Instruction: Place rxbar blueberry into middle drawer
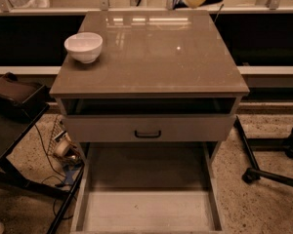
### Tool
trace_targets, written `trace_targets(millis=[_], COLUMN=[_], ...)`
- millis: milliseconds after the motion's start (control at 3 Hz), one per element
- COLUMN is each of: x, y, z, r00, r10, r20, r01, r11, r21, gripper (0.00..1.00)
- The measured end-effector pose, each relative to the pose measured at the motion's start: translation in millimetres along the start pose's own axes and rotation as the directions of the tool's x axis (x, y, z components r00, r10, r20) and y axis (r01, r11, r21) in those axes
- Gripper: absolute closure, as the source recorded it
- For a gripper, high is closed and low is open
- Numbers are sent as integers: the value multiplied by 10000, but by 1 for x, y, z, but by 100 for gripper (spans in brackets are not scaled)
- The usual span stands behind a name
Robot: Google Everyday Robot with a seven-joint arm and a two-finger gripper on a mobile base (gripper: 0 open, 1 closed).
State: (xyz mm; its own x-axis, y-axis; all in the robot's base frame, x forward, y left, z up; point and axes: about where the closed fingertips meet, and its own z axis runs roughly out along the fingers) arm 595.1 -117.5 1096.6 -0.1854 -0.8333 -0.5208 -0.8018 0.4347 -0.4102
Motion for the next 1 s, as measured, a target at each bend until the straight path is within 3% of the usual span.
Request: trace_targets(millis=[333, 667, 1000], x=[9, 7, 15], y=[8, 6, 14], z=[19, 16, 28], r00=[9995, 9996, 9995], r10=[-93, -103, 234], r20=[-318, -250, -222], r01=[83, 97, -243], r11=[9995, 9996, 9988], r21=[-308, -250, -420], gripper=[100, 100, 100])
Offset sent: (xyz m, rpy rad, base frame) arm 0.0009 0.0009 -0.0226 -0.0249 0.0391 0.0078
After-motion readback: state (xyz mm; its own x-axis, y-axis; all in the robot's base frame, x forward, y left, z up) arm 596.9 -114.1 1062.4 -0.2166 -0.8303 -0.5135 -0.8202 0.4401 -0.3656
